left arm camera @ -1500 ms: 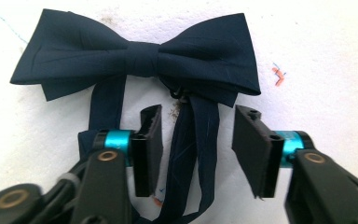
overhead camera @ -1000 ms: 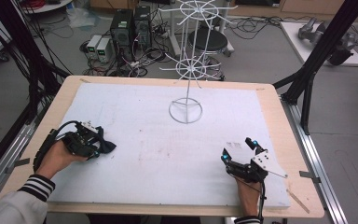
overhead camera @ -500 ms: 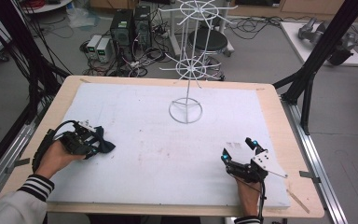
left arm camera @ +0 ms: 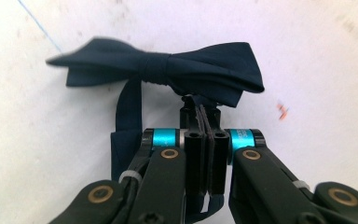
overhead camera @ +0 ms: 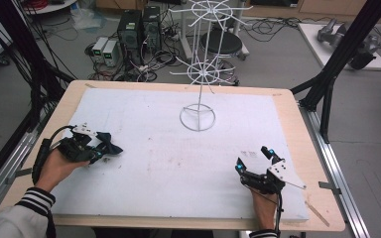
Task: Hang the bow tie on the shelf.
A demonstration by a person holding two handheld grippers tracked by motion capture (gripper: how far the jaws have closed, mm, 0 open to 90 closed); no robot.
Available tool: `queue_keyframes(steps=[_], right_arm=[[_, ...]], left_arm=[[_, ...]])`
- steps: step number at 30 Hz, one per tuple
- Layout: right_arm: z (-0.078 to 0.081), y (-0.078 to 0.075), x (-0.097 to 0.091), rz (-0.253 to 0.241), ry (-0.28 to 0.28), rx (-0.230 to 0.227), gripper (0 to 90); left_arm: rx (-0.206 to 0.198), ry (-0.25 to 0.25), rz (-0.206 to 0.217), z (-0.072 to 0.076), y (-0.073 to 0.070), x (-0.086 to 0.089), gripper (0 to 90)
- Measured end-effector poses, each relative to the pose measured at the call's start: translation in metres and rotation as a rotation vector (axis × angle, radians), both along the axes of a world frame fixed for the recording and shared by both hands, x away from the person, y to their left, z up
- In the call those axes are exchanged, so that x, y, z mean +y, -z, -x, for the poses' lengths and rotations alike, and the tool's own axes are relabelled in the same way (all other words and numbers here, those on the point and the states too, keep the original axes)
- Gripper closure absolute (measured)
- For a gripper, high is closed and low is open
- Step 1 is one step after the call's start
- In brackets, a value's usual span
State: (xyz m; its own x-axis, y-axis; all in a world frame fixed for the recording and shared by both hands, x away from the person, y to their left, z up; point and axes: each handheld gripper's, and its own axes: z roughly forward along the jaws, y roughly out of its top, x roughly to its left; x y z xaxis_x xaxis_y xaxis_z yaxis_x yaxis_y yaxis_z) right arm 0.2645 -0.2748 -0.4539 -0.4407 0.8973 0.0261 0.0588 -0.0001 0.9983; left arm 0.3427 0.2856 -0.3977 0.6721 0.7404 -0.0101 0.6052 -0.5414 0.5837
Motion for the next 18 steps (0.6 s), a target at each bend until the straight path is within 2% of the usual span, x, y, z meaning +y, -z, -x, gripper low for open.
queue_keyframes(steps=[2,4,5,6,7,8,9,14,15,16,17,18], right_arm=[[0.000,0.000,0.000,0.001,0.000,-0.001,3.8],[0.000,0.000,0.000,0.002,0.000,-0.001,3.8],[0.000,0.000,0.000,0.001,0.000,-0.001,3.8],[0.000,0.000,0.000,0.001,0.000,-0.001,3.8],[0.000,0.000,0.000,0.002,0.000,-0.003,3.8],[0.000,0.000,0.000,0.002,0.000,-0.003,3.8],[0.000,0.000,0.000,0.002,0.000,-0.001,3.8],[0.000,0.000,0.000,0.001,0.001,0.000,3.8],[0.000,0.000,0.000,0.003,0.000,-0.001,3.8],[0.000,0.000,0.000,0.002,0.001,-0.001,3.8],[0.000,0.000,0.000,0.003,0.001,-0.001,3.8],[0.000,0.000,0.000,0.003,0.001,-0.001,3.8]], left_arm=[[-0.024,-0.004,0.017,0.001,-0.001,0.000,88.2],[-0.048,-0.015,0.056,0.002,-0.002,0.001,88.2],[-0.074,-0.019,0.092,0.003,-0.003,0.001,88.2],[-0.074,-0.019,0.092,0.003,-0.003,0.001,88.2],[-0.096,-0.019,0.121,0.003,-0.005,0.002,88.2],[-0.096,-0.019,0.121,0.003,-0.005,0.002,88.2],[-0.109,-0.026,0.144,0.003,-0.006,0.003,88.2],[-0.150,-0.035,0.210,0.005,-0.011,0.003,88.2],[-0.169,-0.035,0.236,0.005,-0.013,0.003,88.2],[-0.169,-0.035,0.236,0.005,-0.013,0.003,88.2],[-0.190,-0.039,0.266,0.006,-0.015,0.003,88.2],[-0.190,-0.039,0.266,0.006,-0.015,0.003,88.2]])
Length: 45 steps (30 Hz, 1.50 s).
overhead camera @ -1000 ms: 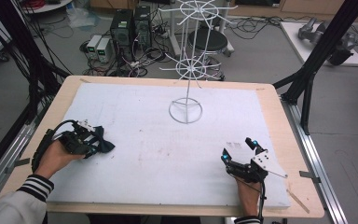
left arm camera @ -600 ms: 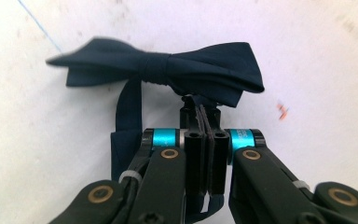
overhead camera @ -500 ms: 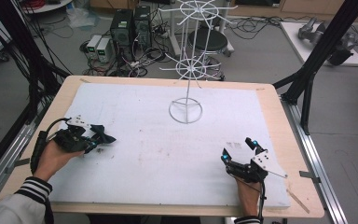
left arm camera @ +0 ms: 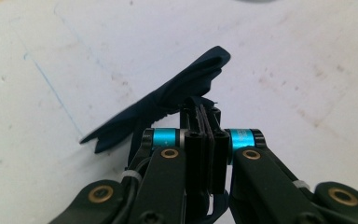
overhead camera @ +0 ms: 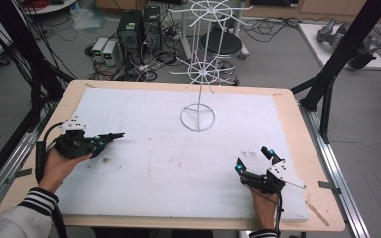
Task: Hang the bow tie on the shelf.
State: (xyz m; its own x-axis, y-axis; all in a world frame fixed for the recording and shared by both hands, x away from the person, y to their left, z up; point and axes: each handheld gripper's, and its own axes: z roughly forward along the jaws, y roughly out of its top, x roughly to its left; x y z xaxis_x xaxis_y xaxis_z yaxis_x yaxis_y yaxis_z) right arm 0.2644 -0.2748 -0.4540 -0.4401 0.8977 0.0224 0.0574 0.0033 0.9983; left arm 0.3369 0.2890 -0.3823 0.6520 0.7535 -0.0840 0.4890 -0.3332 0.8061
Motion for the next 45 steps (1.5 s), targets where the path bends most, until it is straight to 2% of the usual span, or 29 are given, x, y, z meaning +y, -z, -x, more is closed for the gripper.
queue_keyframes(steps=[2,5,7,8,14,17,23,32,36,39,45], right_arm=[[0.000,0.000,0.000,0.001,0.001,0.000,3.8],[0.000,0.000,0.000,0.003,-0.001,-0.003,3.8],[0.000,0.000,0.000,0.003,-0.001,-0.001,3.8],[0.000,0.000,0.000,0.000,-0.001,0.001,3.8],[0.000,0.000,0.000,0.002,0.000,-0.001,3.8],[0.000,0.000,0.000,0.002,0.000,-0.001,3.8],[0.000,0.000,0.000,0.000,-0.001,0.001,3.8],[0.000,0.000,0.000,-0.003,-0.002,0.002,3.8],[0.000,0.000,0.000,-0.003,-0.004,0.003,3.8],[0.000,0.000,0.000,-0.003,-0.004,0.002,3.8],[0.000,0.000,0.000,-0.003,-0.005,0.003,3.8]], left_arm=[[-0.020,-0.003,0.028,0.001,-0.002,0.001,88.2],[-0.036,0.011,0.092,0.001,-0.003,0.002,88.3],[-0.050,0.014,0.106,0.001,-0.004,0.001,88.3],[-0.057,0.012,0.131,0.001,-0.004,0.000,88.4],[-0.089,0.008,0.163,0.001,-0.007,-0.003,88.4],[-0.121,0.001,0.181,0.000,-0.011,-0.007,88.4],[-0.161,-0.013,0.196,-0.003,-0.018,-0.013,88.4],[-0.195,-0.018,0.246,-0.016,-0.034,-0.028,88.4],[-0.212,-0.014,0.246,-0.022,-0.041,-0.034,88.4],[-0.220,-0.015,0.279,-0.027,-0.046,-0.038,88.4],[-0.246,-0.008,0.295,-0.038,-0.054,-0.049,88.4]])
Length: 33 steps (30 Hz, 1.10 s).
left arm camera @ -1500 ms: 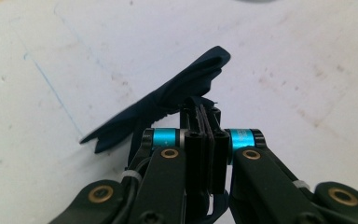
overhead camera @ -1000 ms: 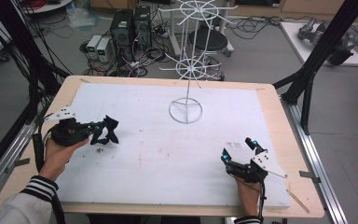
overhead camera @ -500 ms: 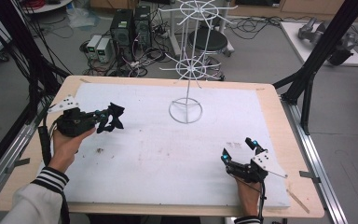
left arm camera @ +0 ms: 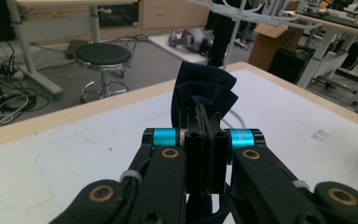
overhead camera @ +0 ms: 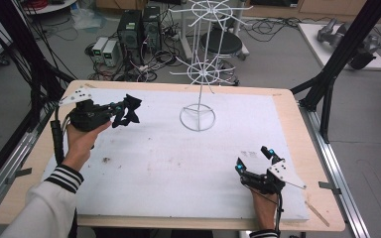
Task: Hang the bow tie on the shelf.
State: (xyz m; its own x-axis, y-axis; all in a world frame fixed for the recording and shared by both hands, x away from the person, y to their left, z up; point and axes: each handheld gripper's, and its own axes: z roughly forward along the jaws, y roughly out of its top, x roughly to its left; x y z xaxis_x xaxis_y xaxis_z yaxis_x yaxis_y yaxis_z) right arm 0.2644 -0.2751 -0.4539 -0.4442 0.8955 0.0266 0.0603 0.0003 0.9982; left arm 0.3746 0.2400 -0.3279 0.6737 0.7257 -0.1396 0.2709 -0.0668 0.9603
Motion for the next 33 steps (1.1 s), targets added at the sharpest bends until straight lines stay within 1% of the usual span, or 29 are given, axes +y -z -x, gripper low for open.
queue_keyframes(steps=[1,3,7,12,17,19,24,27,29,33], right_arm=[[0.000,0.000,0.000,-0.001,0.000,0.000,3.8],[0.000,0.000,0.000,-0.001,0.000,0.000,3.8],[0.000,0.000,0.000,-0.002,-0.001,-0.001,3.8],[0.000,0.000,0.000,-0.008,0.000,0.000,3.8],[0.000,0.000,-0.001,-0.010,0.002,-0.003,3.8],[0.000,0.000,-0.001,-0.009,0.000,-0.002,3.8],[0.000,0.000,-0.001,-0.009,0.000,-0.001,3.8],[-0.001,0.000,-0.001,-0.009,0.000,-0.004,3.8],[-0.001,0.000,-0.001,-0.009,0.000,-0.003,3.8],[0.000,0.000,-0.001,-0.012,0.002,0.000,3.8]], left_arm=[[-0.002,0.002,0.008,-0.002,-0.001,-0.002,88.4],[-0.003,0.004,0.012,-0.005,-0.002,-0.007,88.4],[-0.010,0.010,0.005,-0.013,-0.005,-0.015,88.4],[-0.022,0.015,-0.008,-0.025,-0.014,-0.024,88.4],[-0.037,0.008,0.012,-0.039,-0.021,-0.031,88.4],[-0.037,0.012,0.019,-0.044,-0.023,-0.036,88.4],[-0.050,0.011,0.009,-0.054,-0.028,-0.046,88.4],[-0.048,0.011,0.007,-0.060,-0.031,-0.049,88.4],[-0.048,0.010,0.022,-0.064,-0.033,-0.050,88.4],[-0.055,0.013,0.028,-0.071,-0.038,-0.053,88.4]])
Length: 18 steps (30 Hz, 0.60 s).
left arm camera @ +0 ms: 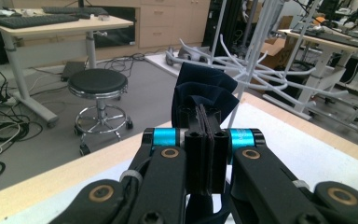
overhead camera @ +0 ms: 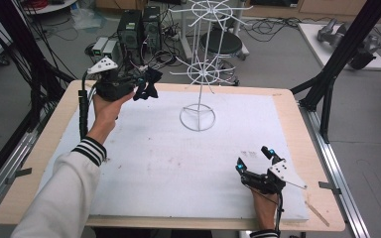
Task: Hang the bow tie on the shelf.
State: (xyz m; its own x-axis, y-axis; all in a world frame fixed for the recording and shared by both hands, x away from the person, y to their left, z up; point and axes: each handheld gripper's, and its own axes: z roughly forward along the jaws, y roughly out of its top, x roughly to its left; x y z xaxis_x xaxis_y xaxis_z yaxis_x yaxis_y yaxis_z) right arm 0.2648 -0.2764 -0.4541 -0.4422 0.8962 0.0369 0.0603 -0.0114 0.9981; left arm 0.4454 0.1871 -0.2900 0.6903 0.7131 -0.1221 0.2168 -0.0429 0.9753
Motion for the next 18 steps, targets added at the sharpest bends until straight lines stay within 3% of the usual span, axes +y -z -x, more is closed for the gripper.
queue_keyframes(steps=[6,18], right_arm=[[0.000,0.000,0.000,-0.003,0.002,0.002,3.8],[0.000,0.000,0.000,-0.008,0.002,-0.004,3.8]], left_arm=[[0.000,-0.010,0.022,-0.011,-0.005,-0.006,88.4],[-0.006,-0.011,0.017,-0.027,-0.011,-0.026,88.4]])
